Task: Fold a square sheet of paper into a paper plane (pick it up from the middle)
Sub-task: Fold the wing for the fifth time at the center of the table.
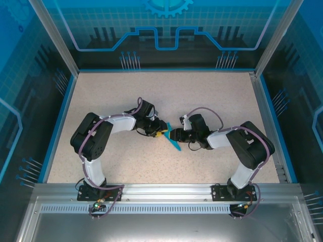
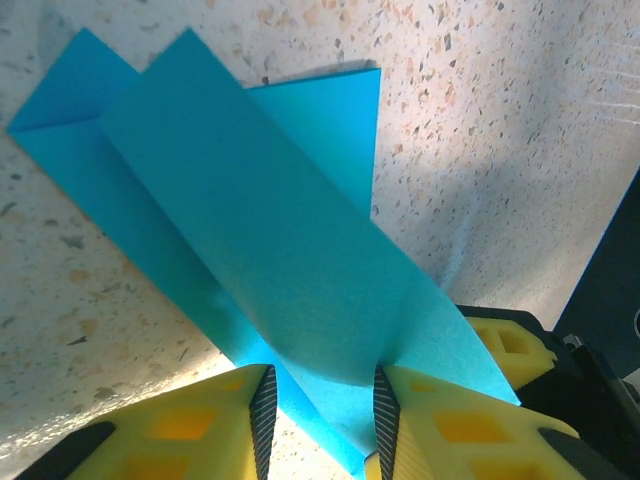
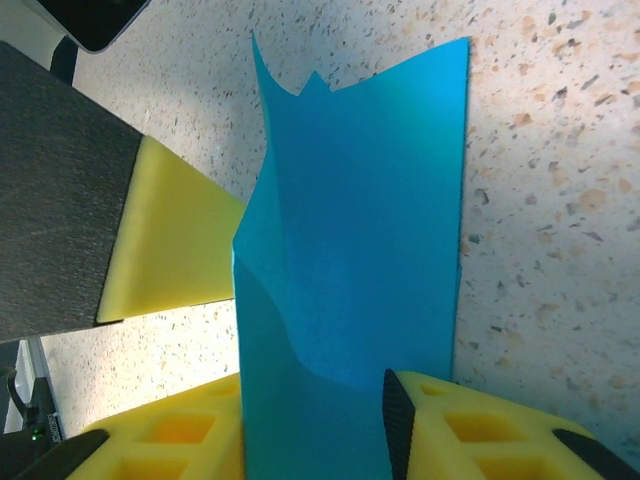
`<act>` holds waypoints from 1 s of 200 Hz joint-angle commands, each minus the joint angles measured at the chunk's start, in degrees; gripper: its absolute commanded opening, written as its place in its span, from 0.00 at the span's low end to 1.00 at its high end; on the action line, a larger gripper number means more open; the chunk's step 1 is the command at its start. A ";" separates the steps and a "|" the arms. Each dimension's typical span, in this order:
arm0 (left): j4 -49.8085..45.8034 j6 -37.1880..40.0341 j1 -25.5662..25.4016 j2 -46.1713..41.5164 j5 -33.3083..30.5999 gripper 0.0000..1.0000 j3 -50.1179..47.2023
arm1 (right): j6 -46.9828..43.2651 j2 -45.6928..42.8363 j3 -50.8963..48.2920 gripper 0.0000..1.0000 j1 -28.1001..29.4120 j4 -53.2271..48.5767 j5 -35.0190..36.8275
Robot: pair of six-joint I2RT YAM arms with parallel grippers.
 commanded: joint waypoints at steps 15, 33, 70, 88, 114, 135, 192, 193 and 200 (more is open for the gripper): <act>-2.13 1.23 -0.53 1.10 0.52 0.35 1.68 | 0.55 -0.60 1.88 0.34 -0.72 -1.77 -1.14; -2.04 1.22 -0.62 0.87 0.64 0.35 1.58 | 0.60 -0.15 2.03 0.25 -0.66 -1.93 -1.48; -1.54 1.44 -0.57 -2.53 0.02 0.35 0.62 | 1.35 1.64 1.84 0.14 -0.78 -1.44 -2.13; -0.16 1.37 -0.51 -5.05 -0.58 0.36 -1.02 | 2.20 2.46 1.62 0.12 -0.89 -0.30 -3.30; 3.19 0.81 -0.54 -8.08 -1.12 0.36 -4.16 | 3.53 3.96 1.86 0.12 -1.04 0.96 -5.19; 4.68 0.71 -0.55 -8.70 -0.97 0.37 -5.15 | 4.27 4.71 1.89 0.12 -1.14 1.40 -5.94; 6.87 0.44 -0.58 -5.05 1.47 0.37 -3.82 | 7.06 5.57 1.61 0.11 -2.15 2.14 -6.78; 6.92 0.45 -0.58 -4.96 1.54 0.37 -3.79 | 7.11 5.58 1.62 0.11 -2.17 2.17 -6.84; 7.19 0.45 -0.61 -4.66 1.85 0.36 -3.66 | 7.50 5.80 1.74 0.11 -2.35 2.21 -7.29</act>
